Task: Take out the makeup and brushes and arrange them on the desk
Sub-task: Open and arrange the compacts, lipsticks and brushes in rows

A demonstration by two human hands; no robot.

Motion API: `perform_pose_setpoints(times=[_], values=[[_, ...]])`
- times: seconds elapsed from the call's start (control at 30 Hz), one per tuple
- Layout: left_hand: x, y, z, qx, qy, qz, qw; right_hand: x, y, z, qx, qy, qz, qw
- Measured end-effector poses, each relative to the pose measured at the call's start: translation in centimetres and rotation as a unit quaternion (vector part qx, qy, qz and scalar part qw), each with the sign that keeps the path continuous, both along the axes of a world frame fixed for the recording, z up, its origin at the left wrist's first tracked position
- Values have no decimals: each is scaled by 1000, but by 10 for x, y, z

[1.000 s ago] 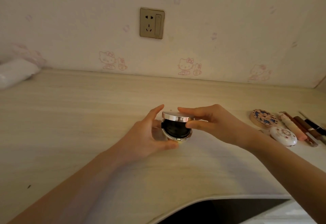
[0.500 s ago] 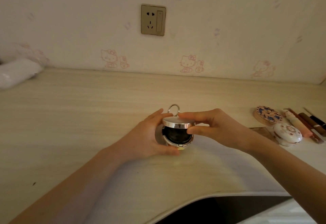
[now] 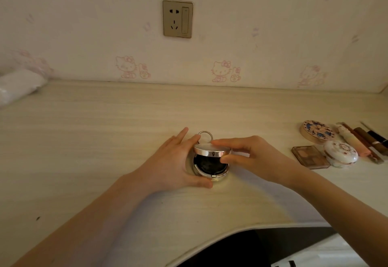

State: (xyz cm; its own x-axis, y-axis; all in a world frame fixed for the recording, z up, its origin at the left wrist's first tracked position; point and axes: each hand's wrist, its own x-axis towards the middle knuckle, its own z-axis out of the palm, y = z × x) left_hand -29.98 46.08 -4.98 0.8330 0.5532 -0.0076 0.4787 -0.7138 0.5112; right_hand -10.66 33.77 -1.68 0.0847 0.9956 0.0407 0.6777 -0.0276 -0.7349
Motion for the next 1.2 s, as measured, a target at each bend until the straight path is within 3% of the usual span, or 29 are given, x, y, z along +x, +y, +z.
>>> perform_pose_setpoints(times=[0.27,0.43,0.6,0.97,1.2], values=[[-8,-15,4,-7,37,50,998,-1,1,-1,-2,-24,-5,1000],[-12,-36,3,5,-133,124,983,-2,2,-2,0,-19,-12,1000],[-13,-41,-9,-45,-217,178,959,-8,2,-7,10,-25,-16,1000],[-14,-39,-12,-55,-214,177,959,-3,18,14,-11,-34,-2,999],[-17,-42,-7,-17,-203,161,966,-1,18,16,-43,28,22,998]])
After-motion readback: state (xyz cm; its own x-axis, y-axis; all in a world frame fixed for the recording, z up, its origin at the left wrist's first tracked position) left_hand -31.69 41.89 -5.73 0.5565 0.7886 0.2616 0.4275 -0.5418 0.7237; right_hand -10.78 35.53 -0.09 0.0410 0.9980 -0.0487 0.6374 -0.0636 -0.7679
